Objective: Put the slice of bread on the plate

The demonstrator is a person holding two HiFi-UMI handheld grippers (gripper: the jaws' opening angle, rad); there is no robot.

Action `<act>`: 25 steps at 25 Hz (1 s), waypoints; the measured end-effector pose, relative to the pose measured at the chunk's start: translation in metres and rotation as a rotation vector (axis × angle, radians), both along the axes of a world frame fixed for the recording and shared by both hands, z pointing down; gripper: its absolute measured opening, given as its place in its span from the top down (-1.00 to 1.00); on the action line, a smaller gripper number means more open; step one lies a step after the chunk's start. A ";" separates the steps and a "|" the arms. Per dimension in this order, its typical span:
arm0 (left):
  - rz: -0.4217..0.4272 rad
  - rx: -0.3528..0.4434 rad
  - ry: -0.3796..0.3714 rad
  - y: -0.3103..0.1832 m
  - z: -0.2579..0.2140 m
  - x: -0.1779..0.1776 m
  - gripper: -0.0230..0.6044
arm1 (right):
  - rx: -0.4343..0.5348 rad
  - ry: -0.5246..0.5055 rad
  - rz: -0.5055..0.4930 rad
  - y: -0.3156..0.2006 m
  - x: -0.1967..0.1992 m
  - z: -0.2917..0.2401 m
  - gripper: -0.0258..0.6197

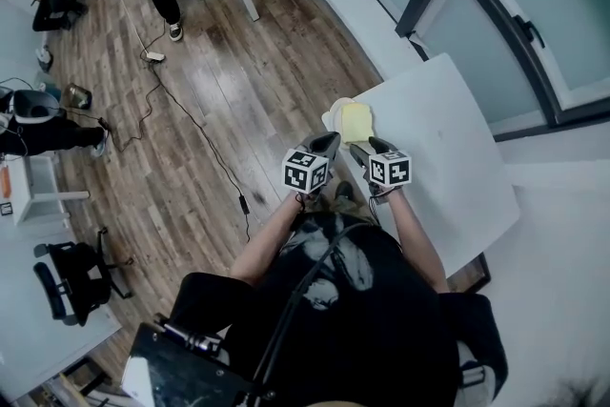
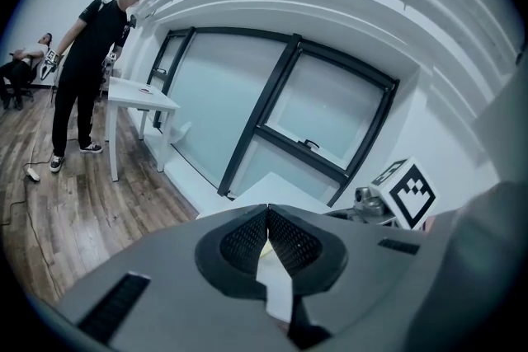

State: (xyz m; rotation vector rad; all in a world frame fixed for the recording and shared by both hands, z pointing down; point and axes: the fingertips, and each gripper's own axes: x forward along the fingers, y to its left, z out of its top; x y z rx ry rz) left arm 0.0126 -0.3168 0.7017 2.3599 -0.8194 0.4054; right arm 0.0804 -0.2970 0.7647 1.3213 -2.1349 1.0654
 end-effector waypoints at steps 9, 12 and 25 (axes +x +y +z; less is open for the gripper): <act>0.056 0.154 -0.059 0.006 -0.049 0.011 0.91 | 0.294 0.073 0.115 0.006 0.010 -0.115 0.64; 0.074 0.221 -0.087 0.008 -0.070 0.017 0.91 | 0.355 0.081 0.159 0.007 0.015 -0.145 0.82; 0.046 0.220 -0.083 0.014 -0.077 0.014 0.91 | 0.382 0.126 0.182 0.015 0.024 -0.154 0.89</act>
